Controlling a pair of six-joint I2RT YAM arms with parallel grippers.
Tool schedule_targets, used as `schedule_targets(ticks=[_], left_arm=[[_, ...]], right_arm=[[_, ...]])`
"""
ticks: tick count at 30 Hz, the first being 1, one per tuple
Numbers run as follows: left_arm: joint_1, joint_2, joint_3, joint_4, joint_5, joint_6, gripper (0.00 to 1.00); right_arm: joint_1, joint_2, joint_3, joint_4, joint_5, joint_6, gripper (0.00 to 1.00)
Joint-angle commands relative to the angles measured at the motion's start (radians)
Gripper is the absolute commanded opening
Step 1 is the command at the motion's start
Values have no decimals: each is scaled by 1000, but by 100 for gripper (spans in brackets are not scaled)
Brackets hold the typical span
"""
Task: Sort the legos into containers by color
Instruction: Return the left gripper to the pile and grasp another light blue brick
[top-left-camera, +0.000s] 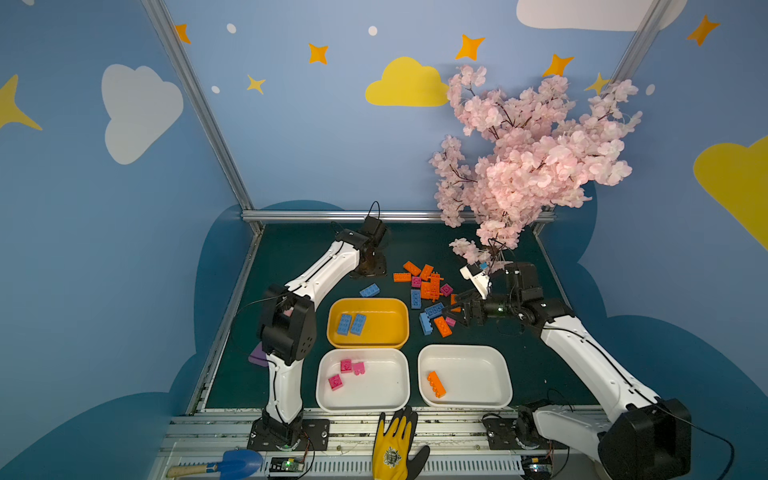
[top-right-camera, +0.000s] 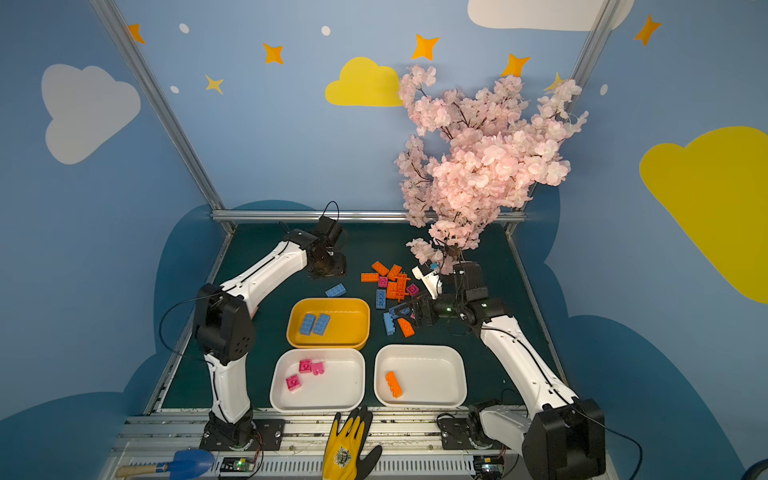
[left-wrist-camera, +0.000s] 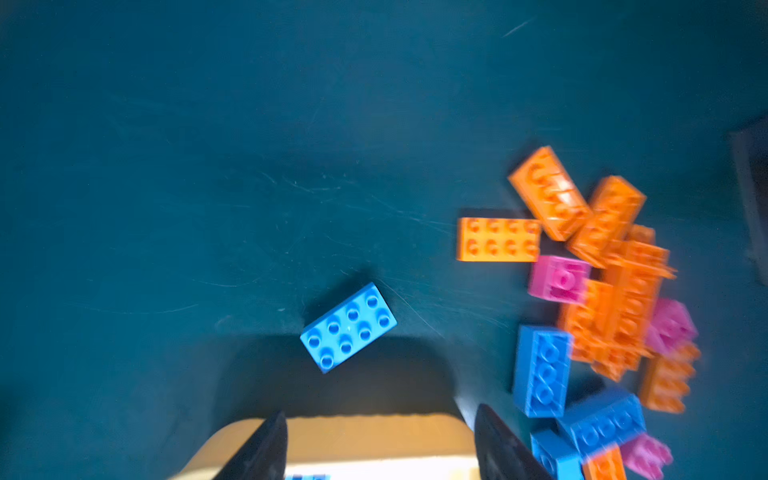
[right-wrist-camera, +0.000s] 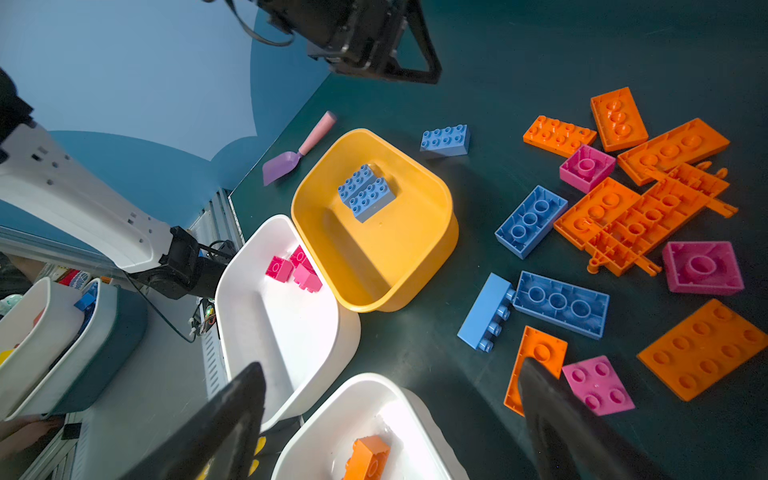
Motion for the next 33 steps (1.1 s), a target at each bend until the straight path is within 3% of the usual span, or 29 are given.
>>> schedule_targets(ticks=[1, 8, 25, 33], left_arm=[[0, 76, 69, -84, 6, -61, 72], [0, 212, 164, -136, -55, 54, 74], [18, 339, 200, -118, 38, -48, 76], [16, 380, 266, -110, 54, -56, 68]], right_arm=[[-11, 13, 20, 2, -16, -7, 94], [-30, 24, 24, -9, -27, -19, 94], [-45, 51, 14, 2, -42, -8, 94], [-46, 60, 17, 6, -41, -3, 94]])
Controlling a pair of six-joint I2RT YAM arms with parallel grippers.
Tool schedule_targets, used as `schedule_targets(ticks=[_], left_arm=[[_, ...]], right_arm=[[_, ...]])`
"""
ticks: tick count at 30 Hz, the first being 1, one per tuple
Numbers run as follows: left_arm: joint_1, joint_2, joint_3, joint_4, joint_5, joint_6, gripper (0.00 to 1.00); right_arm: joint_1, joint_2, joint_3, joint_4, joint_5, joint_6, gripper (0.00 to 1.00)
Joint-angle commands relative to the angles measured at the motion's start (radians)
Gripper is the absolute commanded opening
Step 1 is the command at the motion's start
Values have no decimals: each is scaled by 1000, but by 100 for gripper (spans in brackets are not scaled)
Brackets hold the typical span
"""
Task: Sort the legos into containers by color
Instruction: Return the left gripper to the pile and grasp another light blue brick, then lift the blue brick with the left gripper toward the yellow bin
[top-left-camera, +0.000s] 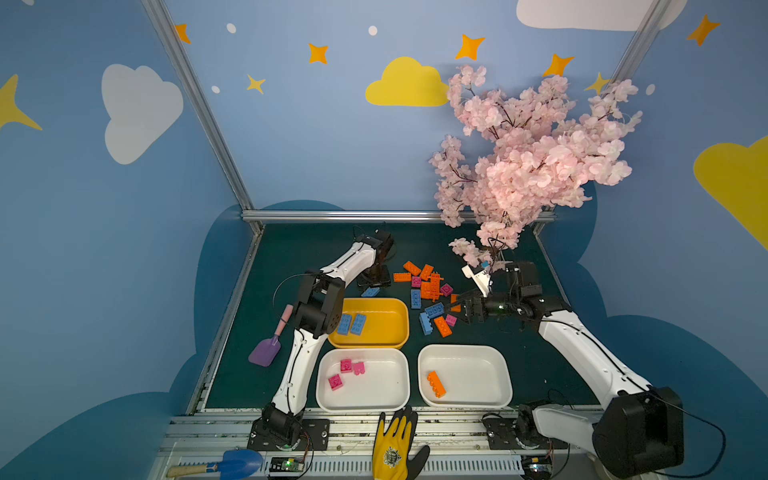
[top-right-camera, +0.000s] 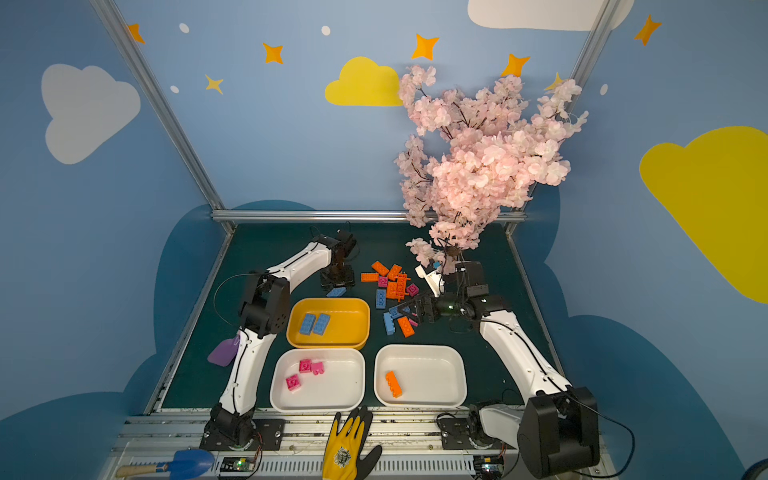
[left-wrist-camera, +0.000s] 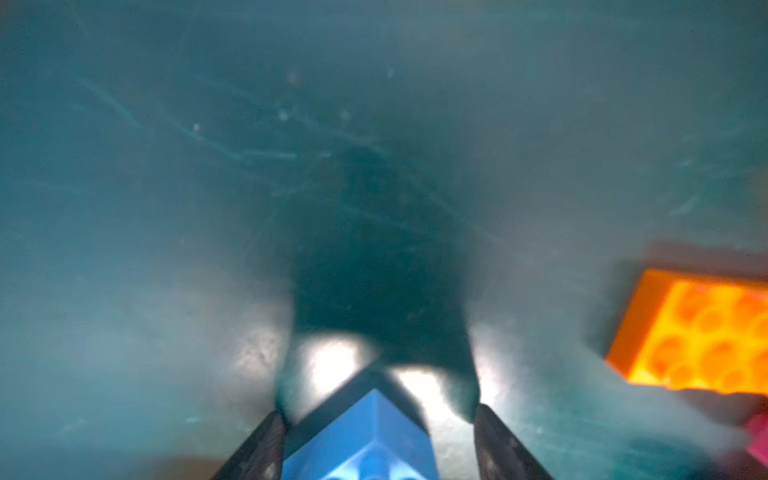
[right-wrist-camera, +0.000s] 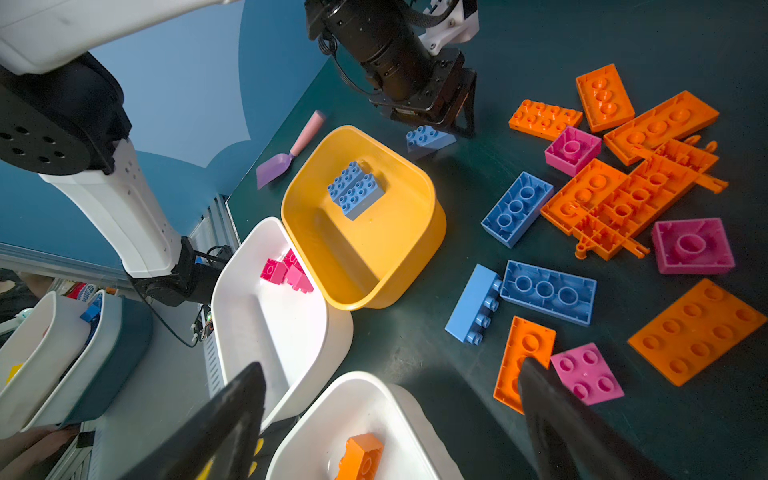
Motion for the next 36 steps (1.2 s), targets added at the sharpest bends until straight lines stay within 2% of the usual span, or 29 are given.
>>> schedule_targets(ticks=[1, 10, 15, 17, 22, 25, 28, 36], left_arm=[[-2, 35, 37, -8, 25, -12, 67], [-8, 39, 80, 9, 90, -24, 62], [-13, 26, 104, -33, 12, 25, 66], [-14, 25, 119, -59, -23, 76, 67], [-20, 18, 103, -98, -68, 326, 70], [-20, 1, 67, -89, -12, 486, 69], [-18, 6, 69, -114, 13, 586, 69], [-1, 30, 67, -149, 19, 627, 69]], right_arm=[[-4, 9, 16, 6, -15, 0, 93], [-7, 13, 16, 5, -15, 1, 94], [-8, 12, 15, 4, -17, -2, 94], [-8, 13, 13, 2, -20, -3, 94], [-11, 15, 13, -2, -23, -6, 93], [-14, 17, 13, -2, -29, -9, 94], [-14, 22, 16, -8, -32, -15, 94], [-18, 28, 24, -16, -35, -18, 94]])
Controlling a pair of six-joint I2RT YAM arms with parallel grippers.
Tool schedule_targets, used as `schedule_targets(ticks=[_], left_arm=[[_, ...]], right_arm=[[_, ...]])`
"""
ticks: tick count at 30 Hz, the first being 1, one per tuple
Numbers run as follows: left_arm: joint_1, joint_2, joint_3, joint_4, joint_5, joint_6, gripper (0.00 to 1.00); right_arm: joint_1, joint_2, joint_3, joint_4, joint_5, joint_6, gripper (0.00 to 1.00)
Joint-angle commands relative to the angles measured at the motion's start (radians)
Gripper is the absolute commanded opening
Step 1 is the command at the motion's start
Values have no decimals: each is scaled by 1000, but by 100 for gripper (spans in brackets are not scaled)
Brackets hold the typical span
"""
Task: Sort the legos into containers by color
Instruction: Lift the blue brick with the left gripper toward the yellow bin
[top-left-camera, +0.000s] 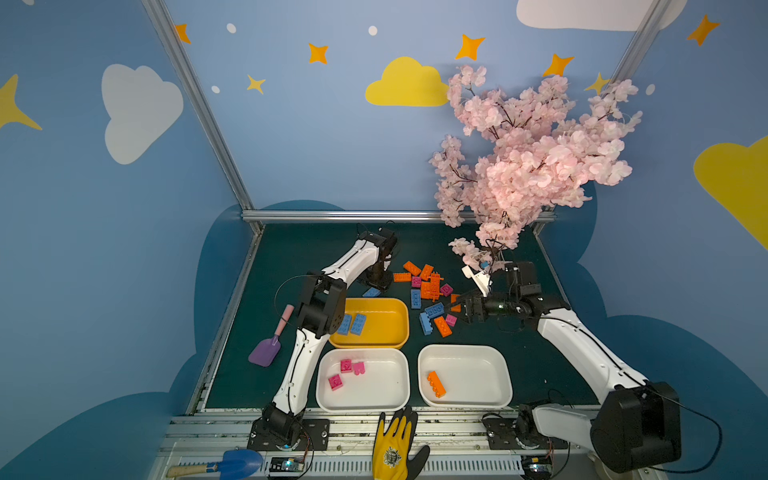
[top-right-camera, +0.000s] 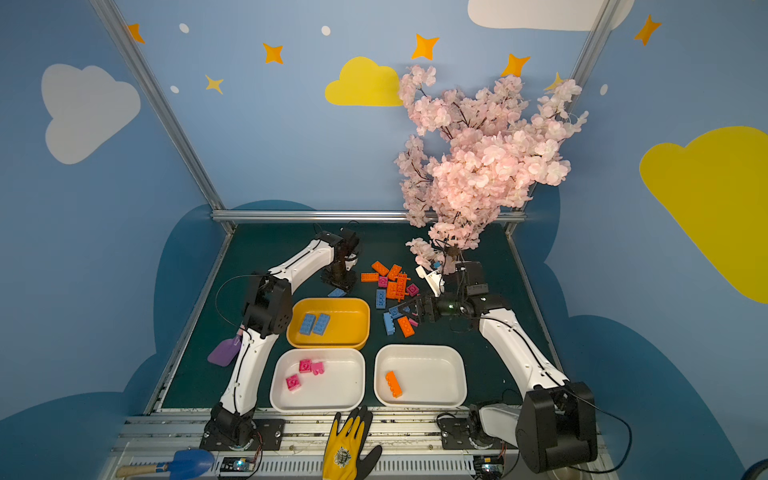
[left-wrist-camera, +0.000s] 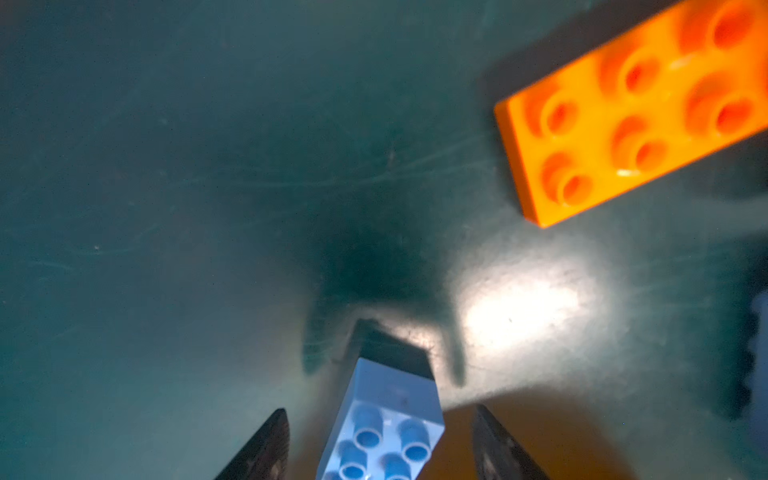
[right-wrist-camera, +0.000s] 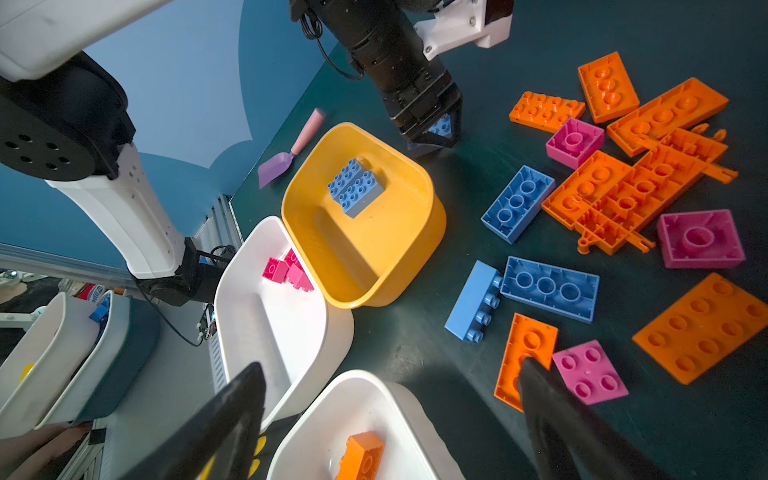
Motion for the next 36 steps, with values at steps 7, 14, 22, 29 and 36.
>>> schedule_targets(ticks=[7, 14, 22, 29, 36], left_arm=[[22, 45, -10, -32, -46, 60, 62], [37, 52, -16, 0, -101, 107, 46], [55, 27, -20, 39, -83, 86, 30], [71, 10, 42, 47, -91, 75, 29], [74, 33, 130, 17, -26, 66, 31]], right_arm=[[-8, 13, 32, -24, -19, -19, 94], [-9, 20, 36, -25, -19, -17, 94], [-9, 22, 38, -32, -18, -17, 94], [-9, 26, 47, -27, -17, -14, 94], [-9, 32, 61, -26, -18, -13, 93]])
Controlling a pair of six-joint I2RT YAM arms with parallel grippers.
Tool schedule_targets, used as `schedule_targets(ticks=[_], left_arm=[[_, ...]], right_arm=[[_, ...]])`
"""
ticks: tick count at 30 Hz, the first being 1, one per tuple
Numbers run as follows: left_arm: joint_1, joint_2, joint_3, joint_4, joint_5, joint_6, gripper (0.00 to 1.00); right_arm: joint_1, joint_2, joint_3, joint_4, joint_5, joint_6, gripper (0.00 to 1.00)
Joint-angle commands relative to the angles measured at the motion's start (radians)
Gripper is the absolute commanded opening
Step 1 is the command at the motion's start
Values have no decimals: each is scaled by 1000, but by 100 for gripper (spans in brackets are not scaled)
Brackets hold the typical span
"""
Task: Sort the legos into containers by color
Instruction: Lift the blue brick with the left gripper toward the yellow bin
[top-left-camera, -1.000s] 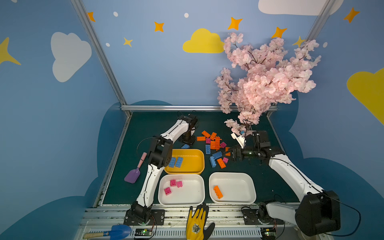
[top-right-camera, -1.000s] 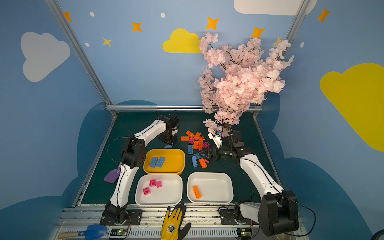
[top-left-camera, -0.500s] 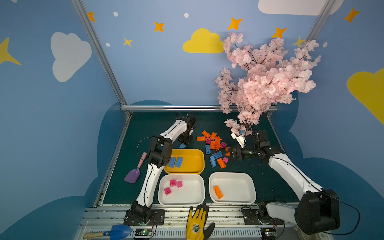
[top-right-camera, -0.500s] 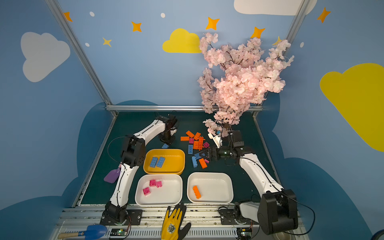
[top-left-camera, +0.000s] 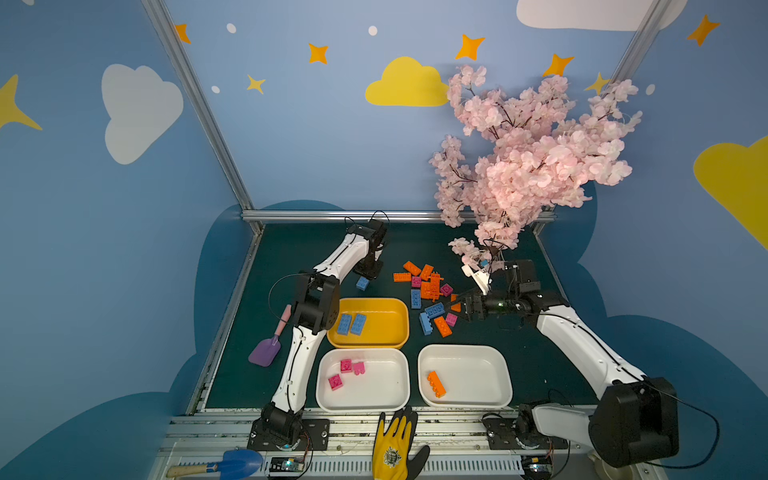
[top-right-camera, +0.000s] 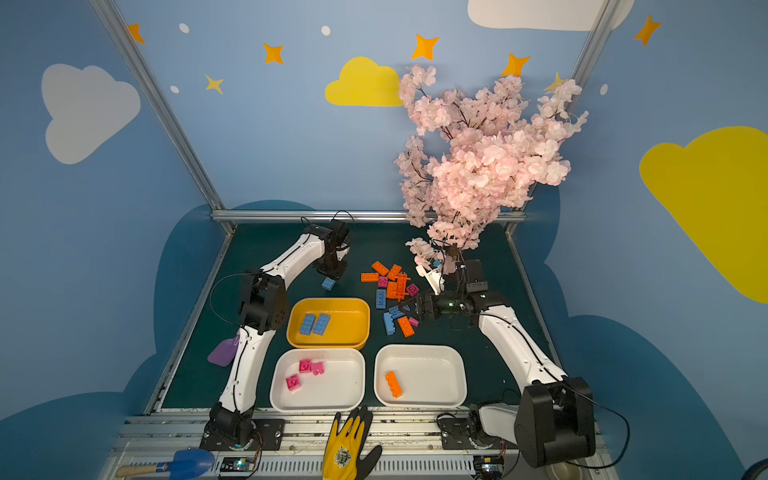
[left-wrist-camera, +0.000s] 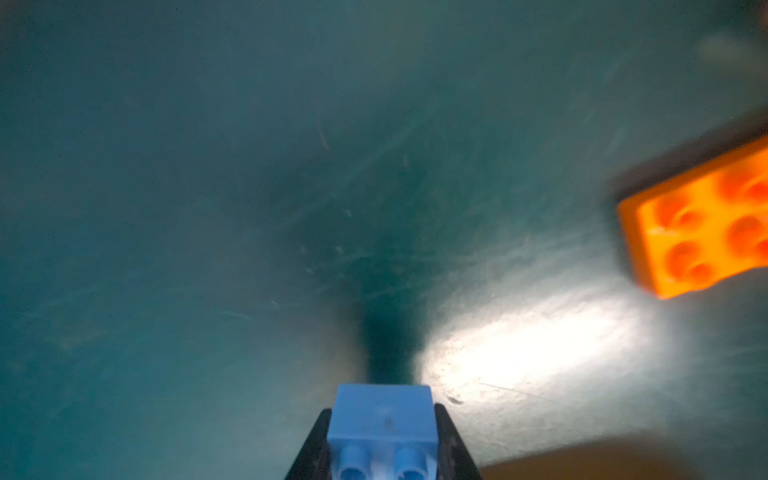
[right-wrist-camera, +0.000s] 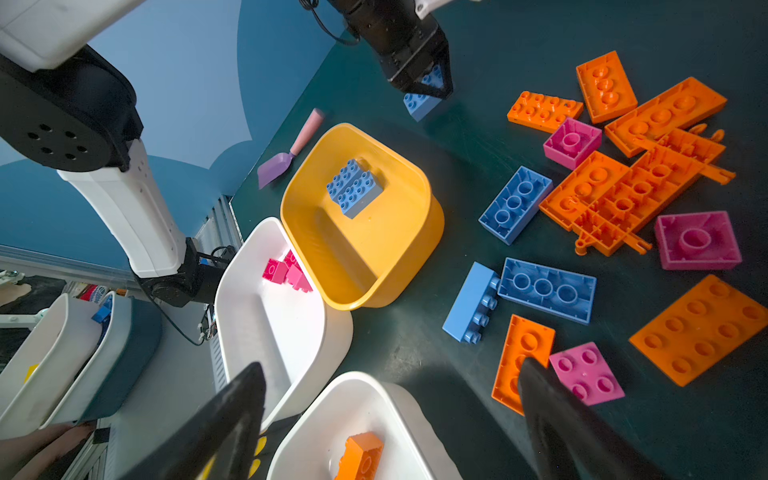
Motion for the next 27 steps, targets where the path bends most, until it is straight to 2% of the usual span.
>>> schedule_targets(ticks=[1, 16, 21, 24, 27], left_arm=[[2, 20, 30, -24, 37, -12, 31], [6, 120, 62, -2, 58, -63, 39], [6, 91, 48, -32, 50, -66, 60], [5, 52, 7, -44, 54, -65, 62], [5, 10, -59, -33, 67, -66, 59]], right_arm=[[-4, 6, 37, -10, -14, -5, 93], [-4, 6, 45, -17, -16, -6, 93], [-4, 3, 40, -26, -18, -9, 93], [-4, -4, 35, -26, -18, -8, 93], [-4, -7, 31, -25, -18, -8, 93]])
